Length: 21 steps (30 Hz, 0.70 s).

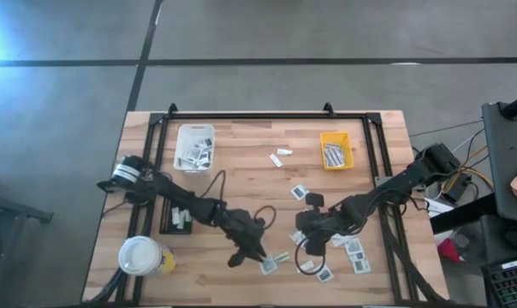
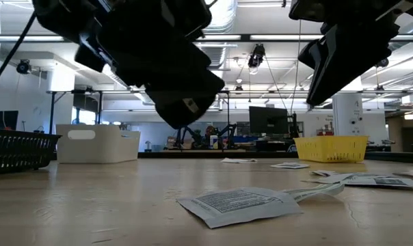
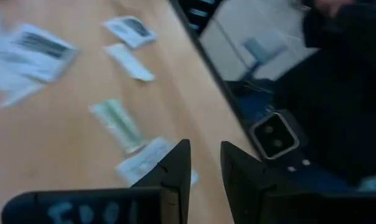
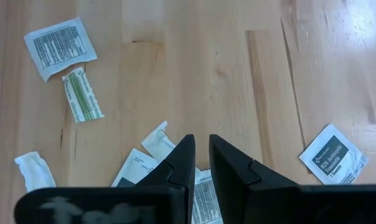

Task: Pick & Place First Aid Supplies
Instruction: Put the gray towelette pack into the white bin

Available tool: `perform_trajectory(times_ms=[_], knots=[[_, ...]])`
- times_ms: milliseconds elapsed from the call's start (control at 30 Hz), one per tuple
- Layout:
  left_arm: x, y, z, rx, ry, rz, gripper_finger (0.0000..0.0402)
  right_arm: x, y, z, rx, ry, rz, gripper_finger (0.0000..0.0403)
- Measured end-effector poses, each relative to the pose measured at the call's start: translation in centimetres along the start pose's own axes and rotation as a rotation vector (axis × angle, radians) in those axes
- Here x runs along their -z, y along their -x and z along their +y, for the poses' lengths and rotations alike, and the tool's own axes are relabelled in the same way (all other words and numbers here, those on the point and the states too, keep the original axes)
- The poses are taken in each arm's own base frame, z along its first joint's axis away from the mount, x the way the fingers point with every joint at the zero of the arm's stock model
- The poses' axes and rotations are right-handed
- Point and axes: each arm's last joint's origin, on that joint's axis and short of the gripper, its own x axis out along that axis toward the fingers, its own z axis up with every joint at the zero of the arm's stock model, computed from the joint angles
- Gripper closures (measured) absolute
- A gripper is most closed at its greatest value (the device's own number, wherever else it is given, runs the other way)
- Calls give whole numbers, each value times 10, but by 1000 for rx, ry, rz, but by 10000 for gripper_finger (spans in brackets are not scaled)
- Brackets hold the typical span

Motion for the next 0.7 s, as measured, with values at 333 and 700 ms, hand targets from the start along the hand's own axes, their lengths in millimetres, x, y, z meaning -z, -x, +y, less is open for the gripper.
perform_trajectory(times_ms=[333, 700], knots=[[6, -24, 12, 92, 25, 86, 321, 3, -3, -1, 1, 0, 1, 359], [26, -33, 33, 51, 96, 149, 321, 4, -4, -1, 0, 2, -1, 359]])
